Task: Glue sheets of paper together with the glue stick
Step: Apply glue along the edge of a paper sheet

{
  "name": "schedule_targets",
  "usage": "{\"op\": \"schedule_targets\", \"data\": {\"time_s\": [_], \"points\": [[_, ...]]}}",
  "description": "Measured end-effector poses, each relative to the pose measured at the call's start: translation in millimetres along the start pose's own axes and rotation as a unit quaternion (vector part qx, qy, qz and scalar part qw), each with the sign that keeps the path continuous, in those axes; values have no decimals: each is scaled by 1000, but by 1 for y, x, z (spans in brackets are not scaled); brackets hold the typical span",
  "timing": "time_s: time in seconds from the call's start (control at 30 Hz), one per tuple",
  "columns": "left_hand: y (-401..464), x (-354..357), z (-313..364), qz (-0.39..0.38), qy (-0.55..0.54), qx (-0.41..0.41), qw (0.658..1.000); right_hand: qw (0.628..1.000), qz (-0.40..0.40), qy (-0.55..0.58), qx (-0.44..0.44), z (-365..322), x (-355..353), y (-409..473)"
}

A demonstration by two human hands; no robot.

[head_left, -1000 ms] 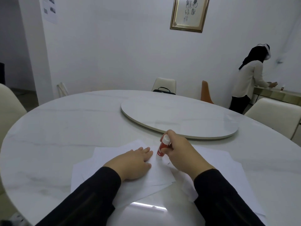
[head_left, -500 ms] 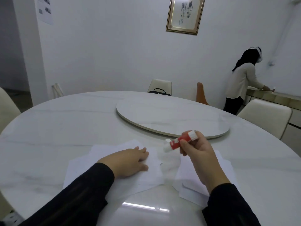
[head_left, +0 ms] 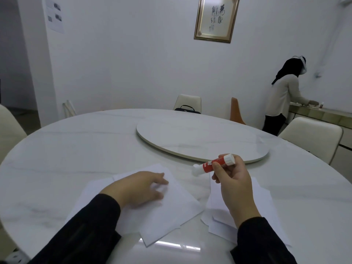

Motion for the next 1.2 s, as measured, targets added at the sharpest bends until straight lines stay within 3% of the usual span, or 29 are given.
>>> {"op": "schedule_targets", "data": {"time_s": [0.03, 0.1, 0.3, 0.47, 0.7, 0.97, 1.2], "points": [[1, -1, -2, 31, 15, -15, 999, 1000, 2, 1, -7, -1, 0, -1], [4, 6, -3, 9, 74, -32, 997, 1000, 2, 2, -17, -3, 3, -4], [1, 14, -5, -59, 19, 2, 998, 996, -67, -43, -29, -7, 45, -4], [-1, 20, -7, -74, 28, -15, 997, 975, -82, -197, -60, -11, 78, 10], [1, 23, -4, -98, 43, -4, 994, 947, -135, -289, -45, 17, 104, 19], [-1, 19, -2, -103, 44, -16, 994, 892, -201, -402, -55, 8, 89, 1], [0, 19, -4, -99, 43, -15, 994, 869, -268, -416, -22, -8, 56, -51]]}}
Point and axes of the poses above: each hand's wrist, its own y-axis towards the middle knuckle, its own x-axis out of the palm, z = x × y, the point moved 8 cm from there along y, towards the middle knuckle, and after that the axes turned 13 degrees about x, right-handed, at the moved point
